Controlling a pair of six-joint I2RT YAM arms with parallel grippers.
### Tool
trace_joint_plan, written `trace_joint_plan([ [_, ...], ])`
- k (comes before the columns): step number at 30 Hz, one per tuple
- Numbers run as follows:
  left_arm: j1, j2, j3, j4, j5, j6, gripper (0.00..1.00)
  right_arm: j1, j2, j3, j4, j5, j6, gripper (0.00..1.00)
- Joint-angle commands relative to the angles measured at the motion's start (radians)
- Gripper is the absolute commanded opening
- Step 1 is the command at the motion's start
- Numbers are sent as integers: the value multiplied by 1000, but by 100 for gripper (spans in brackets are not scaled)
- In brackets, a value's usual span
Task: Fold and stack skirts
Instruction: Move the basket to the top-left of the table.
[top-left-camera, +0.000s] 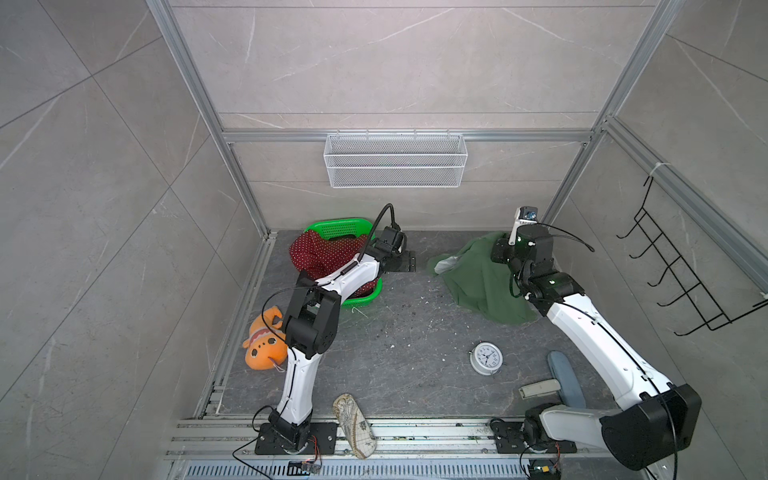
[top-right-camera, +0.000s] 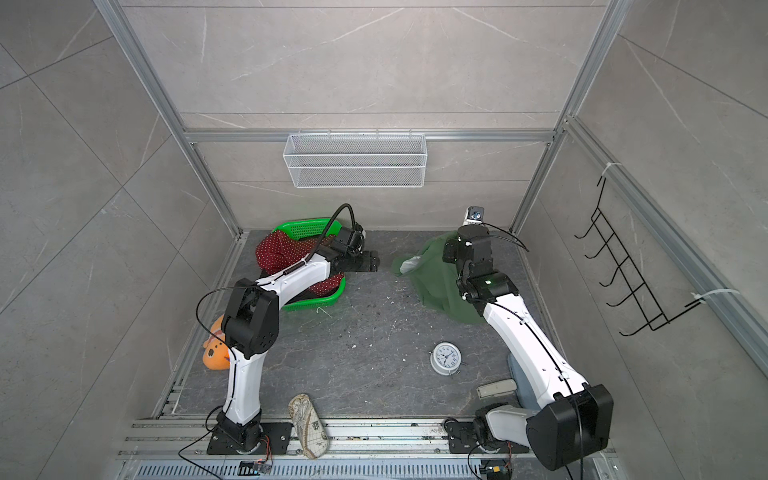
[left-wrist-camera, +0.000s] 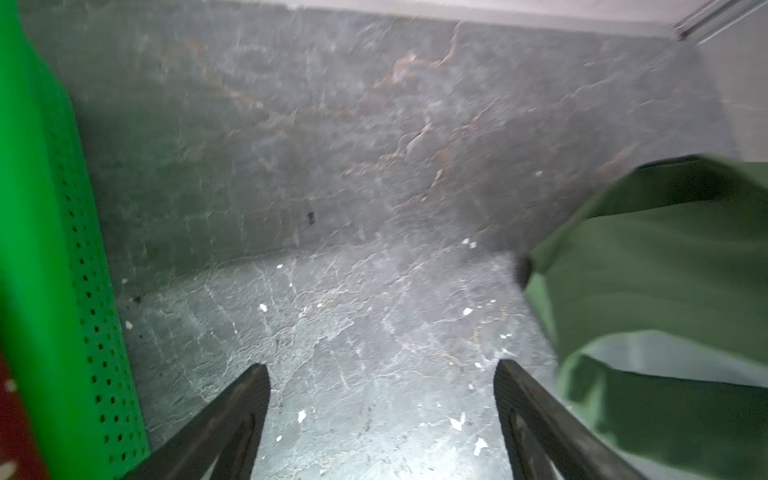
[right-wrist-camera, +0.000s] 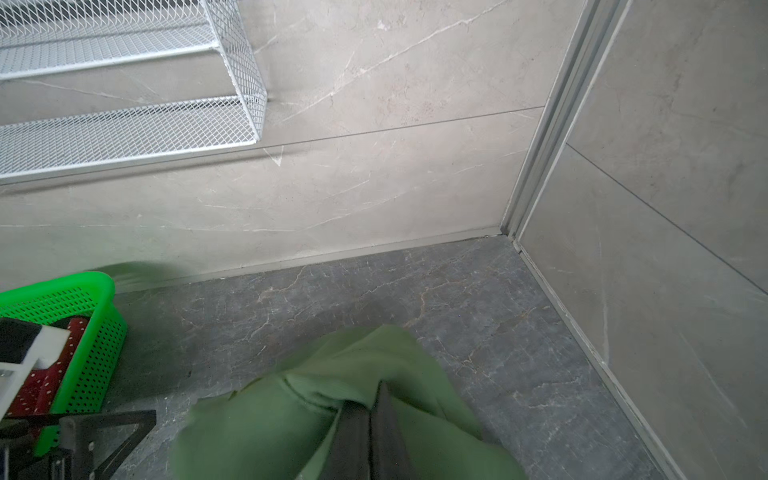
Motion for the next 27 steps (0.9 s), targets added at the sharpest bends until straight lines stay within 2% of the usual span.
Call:
trace_joint_plan([
  [1,3,14,70,-64,-68,-36,90,-2,-25,-10,12,-10,19,0],
  [7,40,18,64,-130,-152,-41,91,-1,-1,-10,20,-119,16,0],
  [14,115,-54,-46,-119,-169,-47,91,-1,44,-7,35,-257,15,0],
  [20,144,-106,-88,-119,-190,-9,91,-1,90,12,59,-428,15,0],
  [23,143,-133,-102,-80,-154,35,92,-1,108,17,77,-490,20,0],
  [27,130,-199,-174,48,-44,102,95,-2,123,25,71,-489,25,0],
])
